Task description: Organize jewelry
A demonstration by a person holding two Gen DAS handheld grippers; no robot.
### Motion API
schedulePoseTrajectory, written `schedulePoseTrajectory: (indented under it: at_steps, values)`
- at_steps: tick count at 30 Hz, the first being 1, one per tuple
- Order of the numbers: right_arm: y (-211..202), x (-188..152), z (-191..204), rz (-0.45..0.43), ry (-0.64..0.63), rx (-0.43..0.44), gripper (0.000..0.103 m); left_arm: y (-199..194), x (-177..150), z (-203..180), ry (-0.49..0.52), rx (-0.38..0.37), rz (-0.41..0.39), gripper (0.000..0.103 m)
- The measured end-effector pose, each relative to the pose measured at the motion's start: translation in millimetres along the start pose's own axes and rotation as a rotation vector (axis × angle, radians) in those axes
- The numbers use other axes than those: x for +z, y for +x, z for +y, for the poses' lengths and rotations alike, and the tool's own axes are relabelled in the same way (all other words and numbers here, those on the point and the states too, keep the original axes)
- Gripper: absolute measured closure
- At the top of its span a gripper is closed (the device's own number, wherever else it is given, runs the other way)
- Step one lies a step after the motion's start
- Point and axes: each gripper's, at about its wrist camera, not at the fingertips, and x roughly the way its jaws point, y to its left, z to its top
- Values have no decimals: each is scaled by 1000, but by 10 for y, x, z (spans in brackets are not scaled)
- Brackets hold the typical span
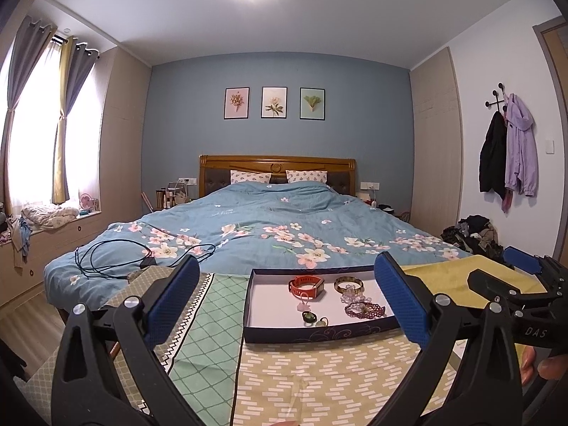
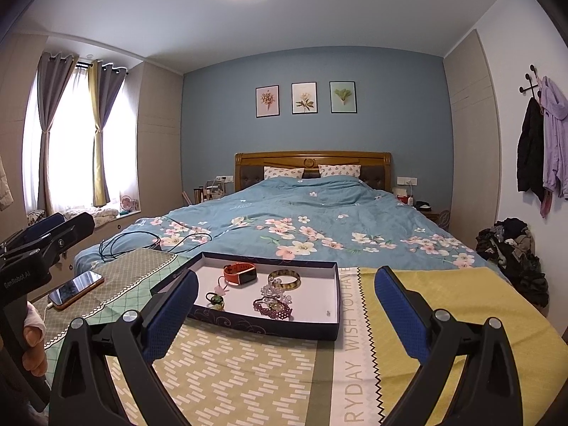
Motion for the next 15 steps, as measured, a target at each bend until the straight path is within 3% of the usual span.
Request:
schedulePoseTrajectory:
  at_steps: [15]
  values:
    - [-34, -4, -17, -4, 12, 4, 7, -17, -7, -39, 8, 5, -12, 6]
